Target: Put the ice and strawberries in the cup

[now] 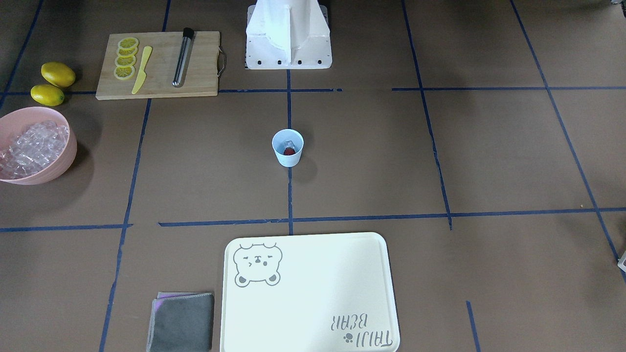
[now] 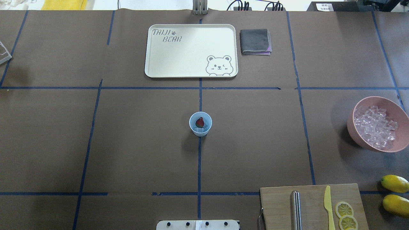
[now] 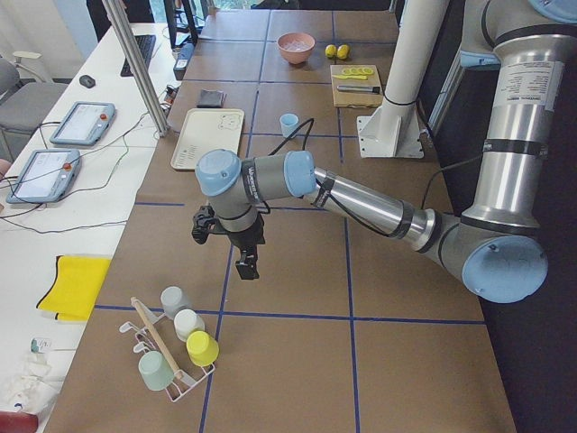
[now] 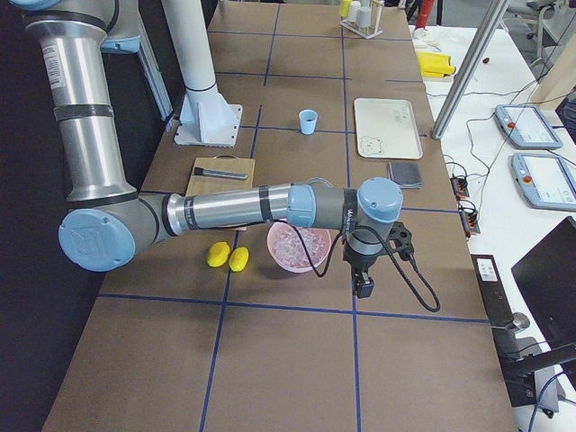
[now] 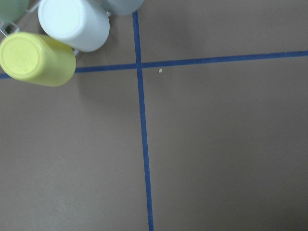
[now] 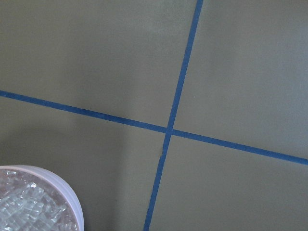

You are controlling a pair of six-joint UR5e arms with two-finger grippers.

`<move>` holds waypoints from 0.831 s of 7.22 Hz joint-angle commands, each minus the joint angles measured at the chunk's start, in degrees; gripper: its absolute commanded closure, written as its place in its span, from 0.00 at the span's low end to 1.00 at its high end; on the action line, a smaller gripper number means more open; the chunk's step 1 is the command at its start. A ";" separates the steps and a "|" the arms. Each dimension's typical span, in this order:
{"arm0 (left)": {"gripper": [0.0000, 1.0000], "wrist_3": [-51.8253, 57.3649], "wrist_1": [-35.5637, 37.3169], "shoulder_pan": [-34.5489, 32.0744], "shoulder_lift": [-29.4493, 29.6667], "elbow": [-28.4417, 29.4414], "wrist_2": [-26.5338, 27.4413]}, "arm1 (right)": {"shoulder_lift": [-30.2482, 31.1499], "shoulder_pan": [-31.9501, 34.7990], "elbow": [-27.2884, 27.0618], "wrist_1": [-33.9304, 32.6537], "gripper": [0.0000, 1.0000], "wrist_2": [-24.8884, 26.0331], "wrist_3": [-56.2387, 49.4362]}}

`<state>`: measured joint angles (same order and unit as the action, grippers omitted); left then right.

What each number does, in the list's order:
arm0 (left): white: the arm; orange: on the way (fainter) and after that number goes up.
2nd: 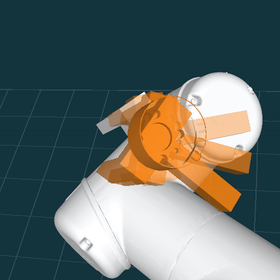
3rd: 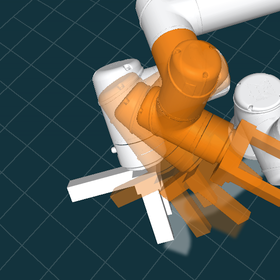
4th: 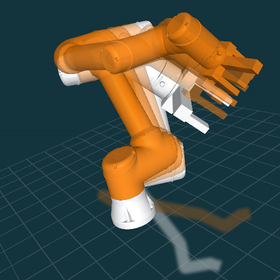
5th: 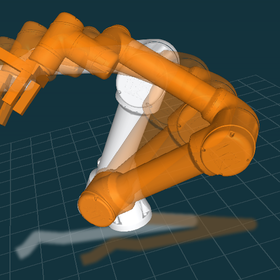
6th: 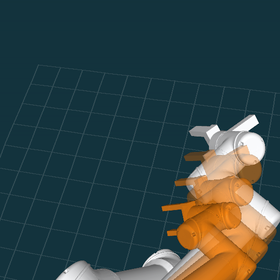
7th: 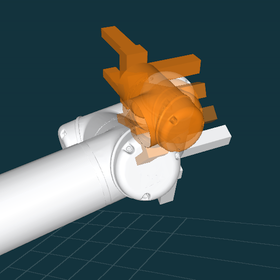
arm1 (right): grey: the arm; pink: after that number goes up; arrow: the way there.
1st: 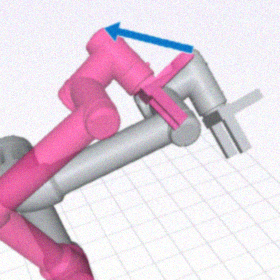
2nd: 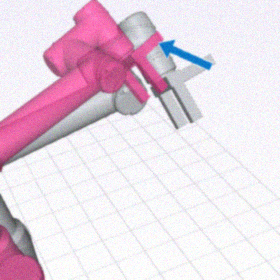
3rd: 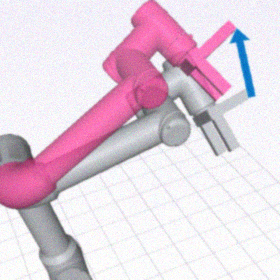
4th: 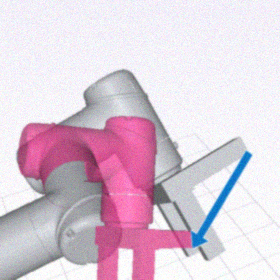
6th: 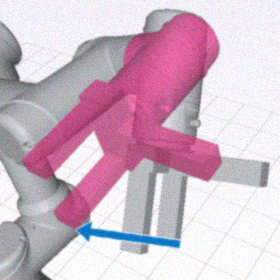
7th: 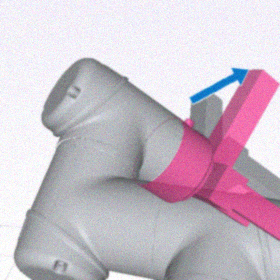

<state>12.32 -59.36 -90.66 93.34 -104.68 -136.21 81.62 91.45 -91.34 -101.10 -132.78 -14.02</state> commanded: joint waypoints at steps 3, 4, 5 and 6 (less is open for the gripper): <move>0.00 -0.11 -2.33 0.74 -1.40 0.70 -1.07 | 1.61 -0.30 0.29 0.29 0.00 0.51 0.66; 0.00 0.07 -4.00 1.44 -1.84 0.18 -1.16 | 2.05 -0.74 0.90 0.29 0.00 0.25 0.66; 0.00 0.07 -4.01 2.67 -2.37 -0.70 -1.17 | 1.79 -1.61 0.73 0.98 0.00 0.33 0.66; 0.00 -0.02 -3.84 3.03 -3.51 -0.27 -1.08 | 2.66 -1.71 1.51 2.65 0.00 0.51 0.66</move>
<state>12.35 -63.07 -88.40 90.95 -104.94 -137.33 83.66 90.14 -90.44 -99.90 -132.41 -13.36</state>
